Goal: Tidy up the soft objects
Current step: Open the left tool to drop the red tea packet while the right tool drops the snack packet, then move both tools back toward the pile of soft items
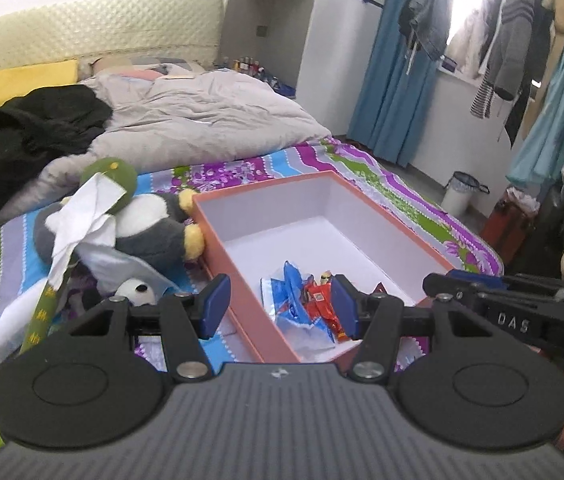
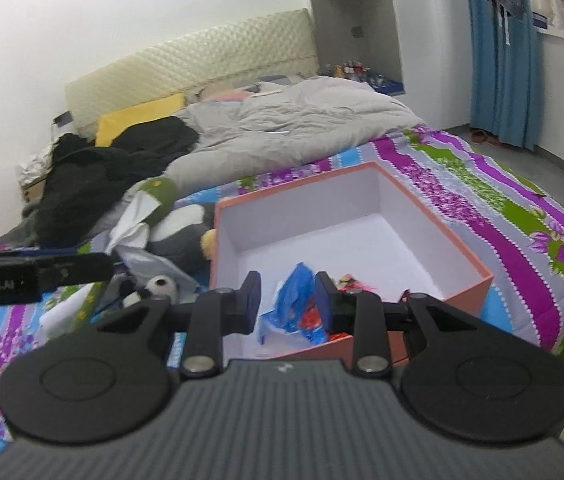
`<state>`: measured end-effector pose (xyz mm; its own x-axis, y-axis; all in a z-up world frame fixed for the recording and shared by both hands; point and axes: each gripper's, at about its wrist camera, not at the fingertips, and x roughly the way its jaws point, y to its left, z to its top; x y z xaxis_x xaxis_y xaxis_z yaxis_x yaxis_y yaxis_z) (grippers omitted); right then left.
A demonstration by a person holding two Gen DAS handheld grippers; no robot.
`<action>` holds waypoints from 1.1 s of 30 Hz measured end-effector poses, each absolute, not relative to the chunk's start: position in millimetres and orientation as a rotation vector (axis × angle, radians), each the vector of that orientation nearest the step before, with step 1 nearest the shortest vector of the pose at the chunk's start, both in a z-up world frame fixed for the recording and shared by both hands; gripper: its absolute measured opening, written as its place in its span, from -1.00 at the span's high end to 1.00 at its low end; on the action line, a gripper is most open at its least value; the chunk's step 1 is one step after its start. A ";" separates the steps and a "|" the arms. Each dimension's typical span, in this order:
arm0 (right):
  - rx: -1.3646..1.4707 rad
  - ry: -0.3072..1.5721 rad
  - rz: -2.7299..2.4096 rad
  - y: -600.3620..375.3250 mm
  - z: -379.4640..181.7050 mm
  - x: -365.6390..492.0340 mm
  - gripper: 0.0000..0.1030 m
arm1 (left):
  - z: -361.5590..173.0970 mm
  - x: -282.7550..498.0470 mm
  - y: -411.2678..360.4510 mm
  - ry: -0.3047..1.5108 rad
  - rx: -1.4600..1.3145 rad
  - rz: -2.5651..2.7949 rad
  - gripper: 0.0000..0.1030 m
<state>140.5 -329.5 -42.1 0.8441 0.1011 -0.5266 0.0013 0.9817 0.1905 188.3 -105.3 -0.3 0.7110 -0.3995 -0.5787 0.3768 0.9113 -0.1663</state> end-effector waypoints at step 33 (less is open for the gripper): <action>0.060 0.745 0.253 -208.5 -109.9 83.8 0.36 | -71.3 112.7 -6.8 0.787 -0.152 -0.227 -0.19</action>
<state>83.8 -208.5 -109.9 0.7064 0.2485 -0.6627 -0.2064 0.9680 0.1430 112.7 -6.8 -71.3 0.6832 -0.2582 -0.6831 0.1455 0.9648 -0.2190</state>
